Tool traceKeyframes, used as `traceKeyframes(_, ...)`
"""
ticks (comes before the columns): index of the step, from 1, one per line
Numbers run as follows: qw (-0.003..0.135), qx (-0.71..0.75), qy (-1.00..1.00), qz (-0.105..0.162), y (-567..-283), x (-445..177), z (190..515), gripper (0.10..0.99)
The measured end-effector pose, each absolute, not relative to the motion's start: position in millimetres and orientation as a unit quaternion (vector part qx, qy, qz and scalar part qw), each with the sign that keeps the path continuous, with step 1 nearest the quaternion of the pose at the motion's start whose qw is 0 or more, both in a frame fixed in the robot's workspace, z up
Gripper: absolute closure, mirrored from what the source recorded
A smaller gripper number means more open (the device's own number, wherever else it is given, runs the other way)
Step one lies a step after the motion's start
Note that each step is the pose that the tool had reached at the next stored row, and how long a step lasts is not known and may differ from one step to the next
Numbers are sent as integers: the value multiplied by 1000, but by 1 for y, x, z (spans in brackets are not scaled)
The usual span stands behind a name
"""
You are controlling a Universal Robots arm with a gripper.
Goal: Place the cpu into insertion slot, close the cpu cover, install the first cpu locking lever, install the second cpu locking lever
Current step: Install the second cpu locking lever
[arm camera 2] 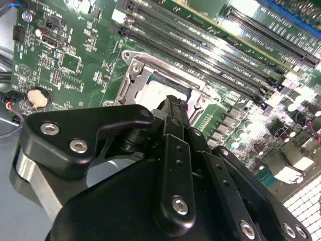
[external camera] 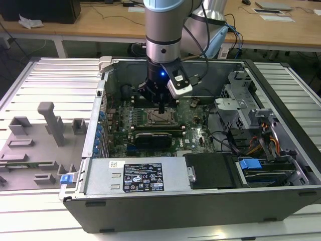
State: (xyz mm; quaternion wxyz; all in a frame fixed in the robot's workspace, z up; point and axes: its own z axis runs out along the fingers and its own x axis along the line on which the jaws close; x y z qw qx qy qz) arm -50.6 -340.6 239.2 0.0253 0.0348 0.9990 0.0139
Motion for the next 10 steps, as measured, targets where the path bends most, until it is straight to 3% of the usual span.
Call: traceKeyframes(10,25,35,999,14,-359,-51,243,980)
